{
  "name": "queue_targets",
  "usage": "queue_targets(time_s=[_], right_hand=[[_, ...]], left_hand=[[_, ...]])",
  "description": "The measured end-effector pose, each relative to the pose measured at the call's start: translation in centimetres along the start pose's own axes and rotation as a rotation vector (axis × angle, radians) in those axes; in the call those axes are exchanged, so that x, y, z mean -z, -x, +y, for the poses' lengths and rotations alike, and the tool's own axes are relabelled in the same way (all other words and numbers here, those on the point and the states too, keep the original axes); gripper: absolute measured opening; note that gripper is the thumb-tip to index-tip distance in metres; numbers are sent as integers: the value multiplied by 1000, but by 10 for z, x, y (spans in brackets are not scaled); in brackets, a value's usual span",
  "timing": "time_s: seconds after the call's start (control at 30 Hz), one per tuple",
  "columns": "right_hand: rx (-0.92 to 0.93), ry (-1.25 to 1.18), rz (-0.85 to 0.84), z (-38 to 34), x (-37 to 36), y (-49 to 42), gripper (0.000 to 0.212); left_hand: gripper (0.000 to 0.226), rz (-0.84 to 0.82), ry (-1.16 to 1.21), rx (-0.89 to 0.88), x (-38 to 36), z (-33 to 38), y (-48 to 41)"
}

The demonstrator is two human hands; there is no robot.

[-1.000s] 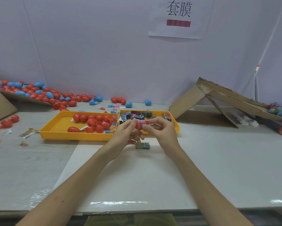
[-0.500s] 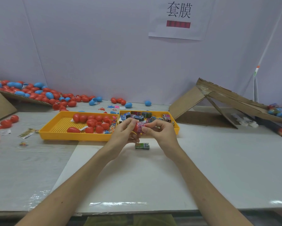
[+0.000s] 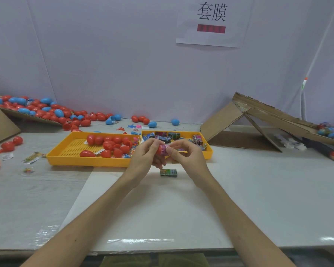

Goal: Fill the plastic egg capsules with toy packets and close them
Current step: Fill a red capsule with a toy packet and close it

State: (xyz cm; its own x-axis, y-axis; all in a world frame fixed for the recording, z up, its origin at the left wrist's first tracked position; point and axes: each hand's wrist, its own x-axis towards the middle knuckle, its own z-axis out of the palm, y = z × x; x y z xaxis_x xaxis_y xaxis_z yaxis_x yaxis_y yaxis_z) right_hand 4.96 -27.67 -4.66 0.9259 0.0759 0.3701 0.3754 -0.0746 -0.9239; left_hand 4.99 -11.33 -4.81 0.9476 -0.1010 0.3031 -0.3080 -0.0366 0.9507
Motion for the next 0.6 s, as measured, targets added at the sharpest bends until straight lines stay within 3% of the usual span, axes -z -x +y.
queue_targets(time_s=[0.33,0.6], right_hand=[[14,-28,60,-1,5,-1,14],[5,-27,59,2,6,-3,14]], left_hand=[[14,-63,66,33,-1,0,0],[24,-62,32,15,1,1,1]])
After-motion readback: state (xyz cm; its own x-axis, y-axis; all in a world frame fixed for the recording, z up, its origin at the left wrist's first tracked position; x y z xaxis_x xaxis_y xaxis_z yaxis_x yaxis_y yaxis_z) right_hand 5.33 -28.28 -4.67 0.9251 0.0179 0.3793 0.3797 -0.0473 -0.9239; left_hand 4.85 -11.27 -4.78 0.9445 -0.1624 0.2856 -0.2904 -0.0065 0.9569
